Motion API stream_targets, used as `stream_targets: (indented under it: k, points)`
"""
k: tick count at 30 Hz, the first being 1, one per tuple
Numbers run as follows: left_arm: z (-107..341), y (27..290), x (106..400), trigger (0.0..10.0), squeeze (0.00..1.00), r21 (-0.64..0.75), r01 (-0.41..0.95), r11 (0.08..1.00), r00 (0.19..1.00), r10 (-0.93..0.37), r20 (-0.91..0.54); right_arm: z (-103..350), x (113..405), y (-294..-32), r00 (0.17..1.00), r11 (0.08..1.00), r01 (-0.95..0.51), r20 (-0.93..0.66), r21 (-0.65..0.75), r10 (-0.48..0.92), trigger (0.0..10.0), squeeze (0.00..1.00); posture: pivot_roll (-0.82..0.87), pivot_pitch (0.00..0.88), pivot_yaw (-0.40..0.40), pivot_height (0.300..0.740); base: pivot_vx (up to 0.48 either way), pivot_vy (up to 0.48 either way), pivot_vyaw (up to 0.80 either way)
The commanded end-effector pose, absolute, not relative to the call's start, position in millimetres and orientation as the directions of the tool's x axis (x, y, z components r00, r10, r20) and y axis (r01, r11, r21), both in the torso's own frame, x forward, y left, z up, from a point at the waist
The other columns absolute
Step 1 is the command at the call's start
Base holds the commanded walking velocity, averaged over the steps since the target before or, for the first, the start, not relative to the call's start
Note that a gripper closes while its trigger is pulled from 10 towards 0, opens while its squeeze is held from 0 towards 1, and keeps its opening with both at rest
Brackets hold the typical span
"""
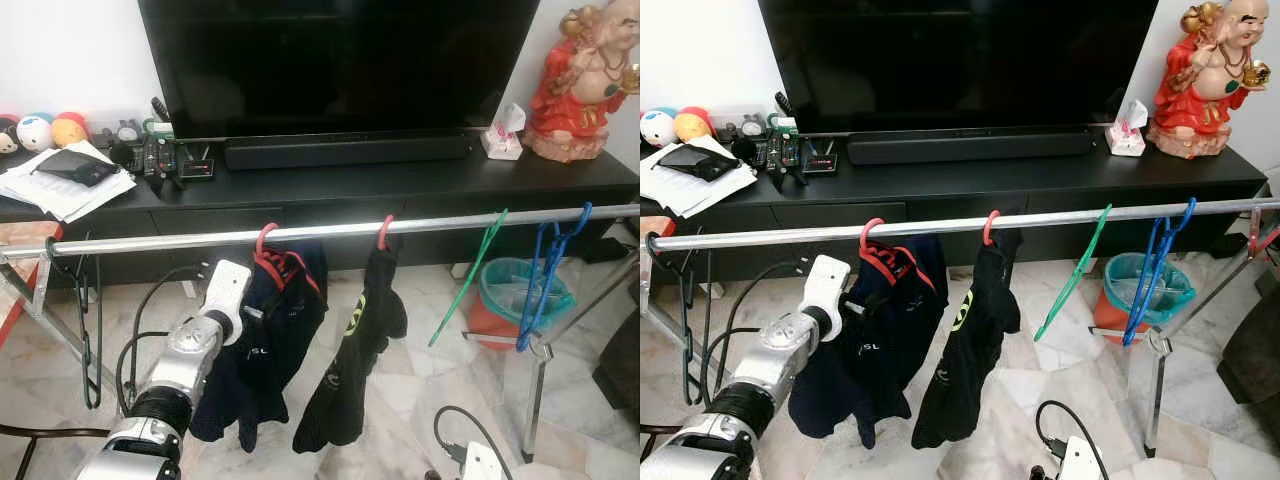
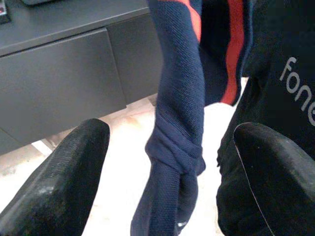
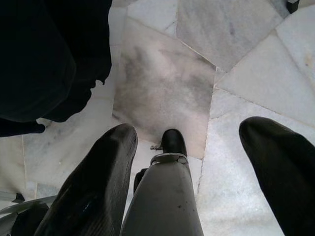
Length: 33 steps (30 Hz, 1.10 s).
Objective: Hang hanger
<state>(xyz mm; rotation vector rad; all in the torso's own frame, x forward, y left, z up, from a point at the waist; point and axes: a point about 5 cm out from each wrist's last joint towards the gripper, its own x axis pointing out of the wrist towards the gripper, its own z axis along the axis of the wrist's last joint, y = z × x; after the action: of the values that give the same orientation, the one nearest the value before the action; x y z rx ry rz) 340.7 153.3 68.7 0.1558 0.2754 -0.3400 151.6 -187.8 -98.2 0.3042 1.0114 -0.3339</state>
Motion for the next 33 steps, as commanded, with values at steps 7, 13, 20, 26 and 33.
stream_targets:
  k: [7, 13, 20, 26, 33]
  points:
    - [69.0, 149.9, 344.5, 10.0, 0.00, 0.076, 0.319, 0.945, 0.915, -0.286, -0.285, -98.5, 150.4, -188.5, 0.489, 0.903, 0.418, -0.862, 0.097, -0.133, 10.0, 0.00, 0.19, 0.000, -0.027, 0.736, 0.000, 0.000, 0.00]
    - [71.6, 148.3, 348.9, 10.0, 0.00, 0.074, 0.256, 0.964, 0.936, -0.228, -0.268, -98.6, 150.1, -189.1, 0.488, 0.904, 0.417, -0.862, 0.096, -0.134, 10.0, 0.00, 0.19, 0.000, -0.031, 0.736, 0.000, 0.000, 0.00]
    - [75.9, 145.0, 352.0, 10.0, 0.00, 0.059, 0.230, 0.971, 0.949, -0.210, -0.234, -98.6, 149.6, -190.0, 0.487, 0.905, 0.416, -0.863, 0.093, -0.135, 10.0, 0.00, 0.19, 0.000, -0.032, 0.736, 0.000, 0.000, 0.00]
    - [70.9, 148.2, 352.2, 10.0, 0.00, 0.058, 0.209, 0.976, 0.942, -0.185, -0.281, -98.6, 149.7, -190.0, 0.488, 0.905, 0.416, -0.862, 0.093, -0.136, 10.0, 0.00, 0.19, 0.000, -0.034, 0.736, 0.000, 0.000, 0.00]
    - [64.5, 146.0, 349.6, 10.0, 0.00, 0.058, 0.253, 0.966, 0.919, -0.221, -0.328, -98.7, 149.5, -190.0, 0.487, 0.906, 0.413, -0.863, 0.093, -0.134, 10.0, 0.00, 0.19, 0.000, -0.035, 0.736, 0.000, 0.000, 0.00]
